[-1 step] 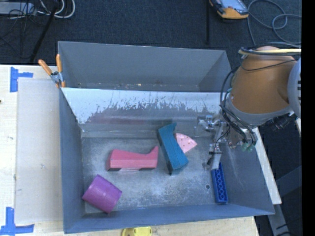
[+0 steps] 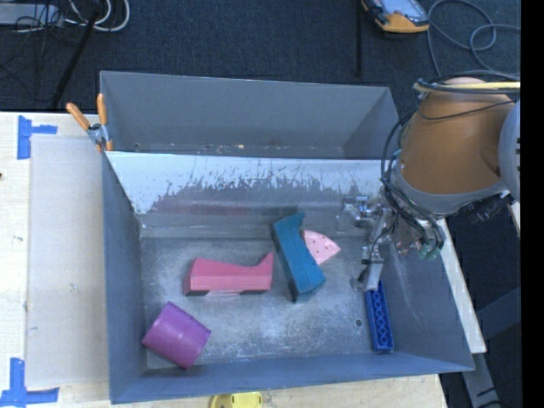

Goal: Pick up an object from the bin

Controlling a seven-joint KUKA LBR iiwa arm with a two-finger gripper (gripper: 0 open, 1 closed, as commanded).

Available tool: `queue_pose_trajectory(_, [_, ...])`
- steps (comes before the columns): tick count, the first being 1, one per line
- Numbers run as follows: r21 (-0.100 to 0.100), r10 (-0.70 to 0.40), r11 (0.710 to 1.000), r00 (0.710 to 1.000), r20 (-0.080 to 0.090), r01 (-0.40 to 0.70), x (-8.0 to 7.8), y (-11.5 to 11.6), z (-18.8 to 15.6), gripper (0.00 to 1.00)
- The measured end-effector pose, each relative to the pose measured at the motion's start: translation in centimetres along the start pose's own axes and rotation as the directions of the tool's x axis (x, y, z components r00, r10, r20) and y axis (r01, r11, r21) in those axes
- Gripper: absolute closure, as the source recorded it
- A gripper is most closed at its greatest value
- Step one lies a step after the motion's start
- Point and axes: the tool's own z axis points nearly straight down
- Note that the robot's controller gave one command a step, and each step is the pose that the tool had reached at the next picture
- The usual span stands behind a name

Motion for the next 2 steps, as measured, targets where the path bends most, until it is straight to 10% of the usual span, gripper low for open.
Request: queue_pose_trajectory(2, [-0.001, -0.138, 0.99, 0.99, -0.009, 0.138, 0.6, 3.4, 7.0, 0.0])
